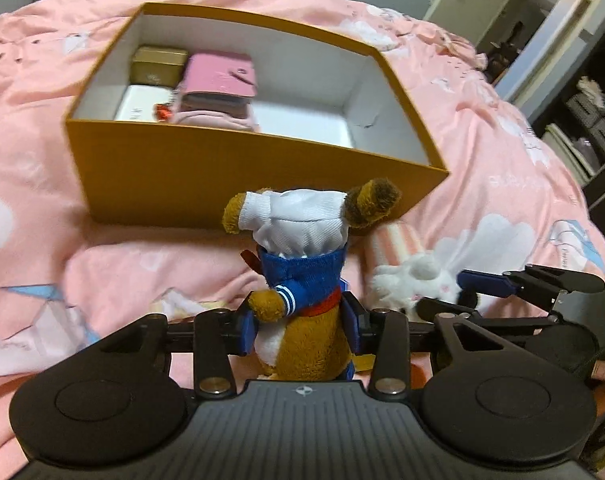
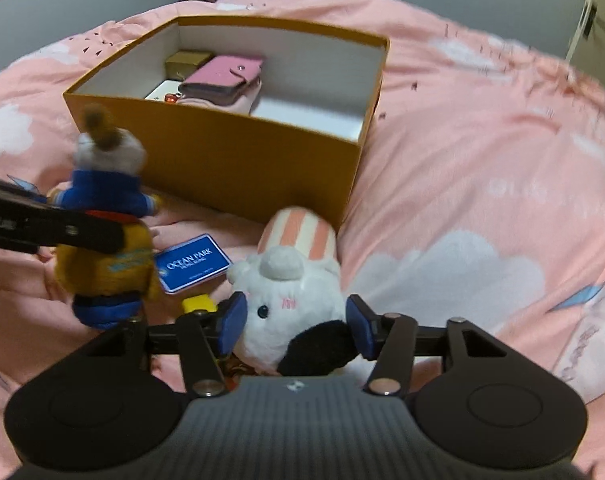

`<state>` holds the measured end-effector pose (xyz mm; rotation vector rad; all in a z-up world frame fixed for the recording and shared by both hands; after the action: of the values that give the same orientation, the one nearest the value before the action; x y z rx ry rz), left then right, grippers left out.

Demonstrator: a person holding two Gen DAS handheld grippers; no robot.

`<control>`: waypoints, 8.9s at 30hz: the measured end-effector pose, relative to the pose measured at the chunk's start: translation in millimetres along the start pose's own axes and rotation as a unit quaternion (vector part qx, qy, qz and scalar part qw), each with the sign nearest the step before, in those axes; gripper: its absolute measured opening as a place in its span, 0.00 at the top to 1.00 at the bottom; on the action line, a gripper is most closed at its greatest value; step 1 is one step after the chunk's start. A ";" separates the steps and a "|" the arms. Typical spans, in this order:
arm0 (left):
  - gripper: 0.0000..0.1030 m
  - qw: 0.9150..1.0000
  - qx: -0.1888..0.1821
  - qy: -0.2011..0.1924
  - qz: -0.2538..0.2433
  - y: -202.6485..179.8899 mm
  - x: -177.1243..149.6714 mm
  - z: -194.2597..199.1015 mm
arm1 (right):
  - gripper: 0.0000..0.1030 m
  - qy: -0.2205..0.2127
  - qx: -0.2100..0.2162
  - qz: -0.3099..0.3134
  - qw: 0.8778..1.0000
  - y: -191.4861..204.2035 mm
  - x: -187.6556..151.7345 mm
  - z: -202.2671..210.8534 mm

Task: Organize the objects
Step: 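Move the left tool to the duck plush while the right tool approaches the white bunny plush, then grasp the duck plush with the left tool while the right tool grasps the bunny plush, then lower the duck plush into the orange box with the left tool while the right tool lowers the bunny, then open both tools to release the duck and bunny plush inside the box, then withdraw both tools from the box toward the tape measure and orange ball, then grasp the orange knitted ball with the right tool while the left tool grasps the yellow tape measure, then carry the tape measure over the orange box with the left tool while the right tool carries the ball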

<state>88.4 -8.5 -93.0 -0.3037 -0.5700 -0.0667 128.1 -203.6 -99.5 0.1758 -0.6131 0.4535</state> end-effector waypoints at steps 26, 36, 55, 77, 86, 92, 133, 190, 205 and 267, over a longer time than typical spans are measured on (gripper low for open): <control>0.55 1.000 -0.023 0.009 -0.012 -1.9 21.8 35.2 | 0.45 -0.047 0.080 -0.036 0.995 -5.4 26.3 43.5; 0.55 0.994 -0.051 -0.039 -0.087 -33.6 96.6 75.5 | 0.45 -0.128 0.141 -0.068 0.979 -14.8 94.5 94.1; 0.55 0.994 -0.049 0.059 -0.083 2.3 205.8 -63.8 | 0.45 -0.048 0.069 -0.037 0.996 -34.0 189.8 -22.4; 0.53 0.985 -0.017 0.136 -0.106 16.0 213.6 -152.0 | 0.45 -0.007 0.011 0.072 0.997 -18.3 201.2 -94.3; 0.52 0.985 0.003 0.128 -0.115 19.2 209.4 -162.4 | 0.43 0.005 -0.002 0.109 0.994 -10.1 197.8 -111.2; 0.49 0.985 0.002 0.118 -0.125 17.9 207.4 -160.1 | 0.41 0.000 0.004 0.139 0.990 -9.6 194.8 -109.9; 0.82 0.982 0.041 0.020 -0.184 10.2 213.8 -153.6 | 0.75 0.007 0.045 0.237 0.970 -12.6 183.8 -104.9; 0.63 0.983 0.063 -0.031 -0.169 -36.3 -8.1 -3.1 | 0.53 0.169 0.066 -0.031 0.983 31.4 -45.8 -21.5; 0.63 0.984 0.008 0.001 -0.180 -42.4 -10.1 -8.4 | 0.58 0.117 0.060 -0.027 0.991 26.5 -30.1 -2.7; 0.43 0.944 -0.051 0.020 -0.326 -96.3 -32.1 -58.8 | 0.58 0.037 0.022 -0.056 0.997 -21.7 -13.0 16.6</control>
<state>78.1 -118.7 -131.8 -0.2024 -0.6093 -0.7446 120.1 -232.3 -94.3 0.2334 -0.5172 0.3644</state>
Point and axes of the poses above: each gripper's, at about its wrist camera, not at the fingertips, and z roughly against the way its jaws point, y to its left, x to its top, the point moved 4 cm from there along -z, roughly the way its jaws point, and after that the axes turned 5 degrees about -z, right-handed, at the moved point
